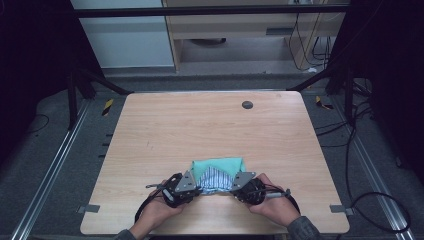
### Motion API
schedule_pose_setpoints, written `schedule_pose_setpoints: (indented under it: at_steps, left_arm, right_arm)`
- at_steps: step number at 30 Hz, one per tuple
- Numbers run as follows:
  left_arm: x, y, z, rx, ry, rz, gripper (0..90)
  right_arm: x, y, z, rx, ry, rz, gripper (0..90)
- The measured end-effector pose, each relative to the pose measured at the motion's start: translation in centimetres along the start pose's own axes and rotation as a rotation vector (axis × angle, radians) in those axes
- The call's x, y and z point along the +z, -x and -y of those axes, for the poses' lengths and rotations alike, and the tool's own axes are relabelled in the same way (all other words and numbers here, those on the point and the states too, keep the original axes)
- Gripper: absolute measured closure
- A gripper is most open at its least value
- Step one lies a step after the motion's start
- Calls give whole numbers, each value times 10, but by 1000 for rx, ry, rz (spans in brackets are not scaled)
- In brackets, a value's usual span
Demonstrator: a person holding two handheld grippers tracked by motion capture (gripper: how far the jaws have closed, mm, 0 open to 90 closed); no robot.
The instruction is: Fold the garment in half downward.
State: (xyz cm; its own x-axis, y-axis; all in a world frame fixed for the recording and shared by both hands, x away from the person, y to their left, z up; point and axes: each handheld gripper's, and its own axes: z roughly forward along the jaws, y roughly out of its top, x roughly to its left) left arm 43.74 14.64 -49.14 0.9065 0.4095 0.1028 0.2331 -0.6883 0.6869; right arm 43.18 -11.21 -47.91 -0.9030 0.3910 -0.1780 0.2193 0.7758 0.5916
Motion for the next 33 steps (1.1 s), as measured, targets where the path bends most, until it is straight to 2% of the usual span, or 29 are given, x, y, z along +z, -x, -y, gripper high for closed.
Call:
schedule_pose_setpoints:
  at_steps: [8,12,13,15,16,17,19,20,22,25,26,27,28,29,30,31,32,33]
  left_arm:
    - [-1,2,2,1,-1,7,865]
    - [-5,5,5,-28,9,36,846]
    - [-9,6,6,-31,4,36,826]
    - [-17,9,10,-46,10,41,771]
    - [-17,9,10,-46,10,41,715]
    - [-26,9,14,-65,22,30,686]
    - [-31,9,15,-73,29,25,688]
    - [-36,8,16,-89,32,14,639]
    - [-39,3,17,-100,22,-9,550]
    - [-40,-7,20,-131,16,-53,410]
    - [-40,-7,20,-131,16,-53,366]
    - [-39,-14,22,-161,12,-70,366]
    - [-38,-19,23,-180,16,-84,311]
    - [-37,-29,26,-221,27,-98,262]
    - [-36,-34,27,-242,29,-108,235]
    - [-36,-39,28,-253,29,-119,206]
    - [-36,-39,28,-253,29,-119,183]
    - [-36,-51,30,-273,24,-131,155]
  right_arm:
    - [-2,0,-2,-10,-11,-3,875]
    - [-4,-2,-1,-15,-9,-11,859]
    - [-8,-4,1,-9,-3,-20,810]
    - [-14,-5,4,-3,8,-9,779]
    - [-18,-6,7,6,17,-12,750]
    - [-23,-6,12,26,22,-13,728]
    - [-26,-5,15,33,21,-13,712]
    - [-31,-4,23,51,16,4,641]
    - [-33,-1,29,89,23,23,565]
    - [-36,6,38,164,31,66,472]
    - [-36,6,38,164,31,66,472]
    - [-37,8,40,182,31,85,421]
    - [-37,13,43,206,34,122,387]
    - [-37,19,46,241,44,151,321]
    - [-36,24,48,267,50,166,299]
    - [-36,28,49,289,56,178,286]
    - [-36,28,49,289,56,178,286]
    - [-35,37,52,333,67,203,225]
